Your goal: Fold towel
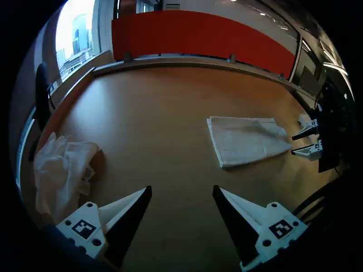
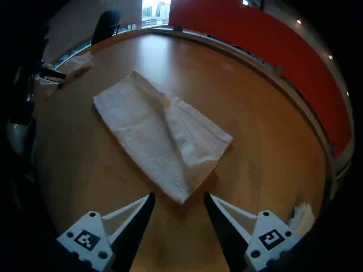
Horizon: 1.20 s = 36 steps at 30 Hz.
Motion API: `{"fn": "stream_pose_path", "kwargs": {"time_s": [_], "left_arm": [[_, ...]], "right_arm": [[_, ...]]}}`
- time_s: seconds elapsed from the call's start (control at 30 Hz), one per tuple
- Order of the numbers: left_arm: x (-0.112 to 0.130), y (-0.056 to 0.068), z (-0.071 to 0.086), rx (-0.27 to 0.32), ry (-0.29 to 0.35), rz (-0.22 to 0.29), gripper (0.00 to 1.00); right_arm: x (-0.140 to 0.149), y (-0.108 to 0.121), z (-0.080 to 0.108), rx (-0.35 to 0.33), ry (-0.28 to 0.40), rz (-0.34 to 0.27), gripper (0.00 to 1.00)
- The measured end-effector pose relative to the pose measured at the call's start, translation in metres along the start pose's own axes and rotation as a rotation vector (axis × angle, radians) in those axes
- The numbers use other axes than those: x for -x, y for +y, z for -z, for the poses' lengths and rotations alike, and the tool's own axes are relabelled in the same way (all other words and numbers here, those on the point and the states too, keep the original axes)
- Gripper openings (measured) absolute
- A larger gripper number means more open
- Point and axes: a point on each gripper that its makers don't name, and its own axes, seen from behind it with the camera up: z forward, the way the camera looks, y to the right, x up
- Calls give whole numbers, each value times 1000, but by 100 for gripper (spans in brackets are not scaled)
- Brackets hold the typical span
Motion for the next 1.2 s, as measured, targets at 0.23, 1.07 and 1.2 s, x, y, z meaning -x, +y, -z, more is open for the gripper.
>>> {"fn": "stream_pose_path", "kwargs": {"time_s": [0.23, 1.07, 1.2], "left_arm": [[4, 0, 0, 1, -6, 0, 100], [6, 2, -3, 3, -15, -1, 100], [5, 2, -3, 3, -14, 0, 100]], "right_arm": [[6, -2, -1, -27, -14, -14, 63], [8, -4, -8, -59, -29, -18, 4], [4, -3, -5, -60, -26, -12, 4]]}}
